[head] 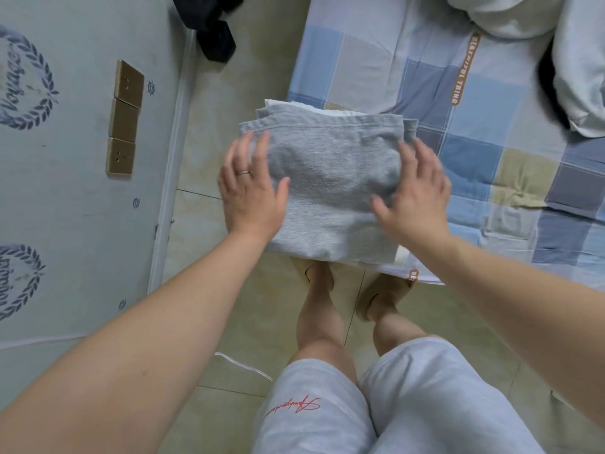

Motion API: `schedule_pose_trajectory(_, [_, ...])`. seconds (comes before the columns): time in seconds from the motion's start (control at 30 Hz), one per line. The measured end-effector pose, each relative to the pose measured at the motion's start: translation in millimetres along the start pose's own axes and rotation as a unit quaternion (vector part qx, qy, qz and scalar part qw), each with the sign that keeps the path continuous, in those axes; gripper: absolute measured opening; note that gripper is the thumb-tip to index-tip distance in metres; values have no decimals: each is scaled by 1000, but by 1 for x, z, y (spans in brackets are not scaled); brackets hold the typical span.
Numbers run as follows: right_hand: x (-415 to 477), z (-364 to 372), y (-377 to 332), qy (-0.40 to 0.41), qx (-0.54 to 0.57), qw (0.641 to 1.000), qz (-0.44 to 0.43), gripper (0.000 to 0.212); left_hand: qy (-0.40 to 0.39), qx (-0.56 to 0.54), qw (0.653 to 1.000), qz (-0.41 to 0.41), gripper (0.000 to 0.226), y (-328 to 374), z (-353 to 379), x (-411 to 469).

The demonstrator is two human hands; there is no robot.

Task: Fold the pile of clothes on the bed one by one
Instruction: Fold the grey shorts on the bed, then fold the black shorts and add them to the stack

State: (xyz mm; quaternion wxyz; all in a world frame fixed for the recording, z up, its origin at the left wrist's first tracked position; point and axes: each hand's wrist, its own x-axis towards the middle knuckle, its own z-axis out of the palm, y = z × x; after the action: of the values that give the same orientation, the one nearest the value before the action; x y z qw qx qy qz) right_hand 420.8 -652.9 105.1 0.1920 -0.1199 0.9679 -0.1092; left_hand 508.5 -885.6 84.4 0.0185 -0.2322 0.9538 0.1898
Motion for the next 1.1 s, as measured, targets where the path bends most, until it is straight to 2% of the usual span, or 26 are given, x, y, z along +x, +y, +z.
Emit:
schedule_pose_trajectory(0.03, [-2, 0, -7, -4, -39, 997, -67, 93, -9, 19, 998, 64, 73, 3, 3, 2])
schedule_pose_trajectory(0.1, [-5, 9, -18, -24, -90, 984, -155, 93, -65, 57, 986, 141, 71, 9, 12, 8])
schedule_pose_trajectory(0.17, [-1, 24, -25, -52, -122, 972, -195, 94, -133, 101, 971, 170, 72, 8, 28, 15])
schedule_pose_trajectory(0.23, [9, 43, -24, -79, -161, 962, -208, 100, -157, 135, 960, 186, 73, 1, 47, 22])
schedule_pose_trajectory(0.4, [44, 87, -3, -57, -204, 950, -229, 108, -108, 146, 959, 217, 72, -19, 89, 37])
schedule_pose_trajectory(0.67, [62, 136, 15, 4, -143, 958, -249, 104, -27, 82, 967, 241, 71, -40, 134, 44])
schedule_pose_trajectory(0.73, [61, 132, 15, -11, -138, 959, -247, 104, -37, 86, 968, 234, 72, -37, 134, 43])
schedule_pose_trajectory(0.9, [59, 100, 9, -84, -150, 957, -235, 99, -118, 137, 968, 175, 74, -17, 111, 43])
schedule_pose_trajectory(1.0, [48, 62, 9, -183, -159, 944, -221, 94, -184, 127, 969, 106, 79, 9, 83, 32])
schedule_pose_trajectory(1.1, [30, 9, 15, -278, -129, 935, -178, 81, -272, 59, 960, 19, 79, 41, 45, 15])
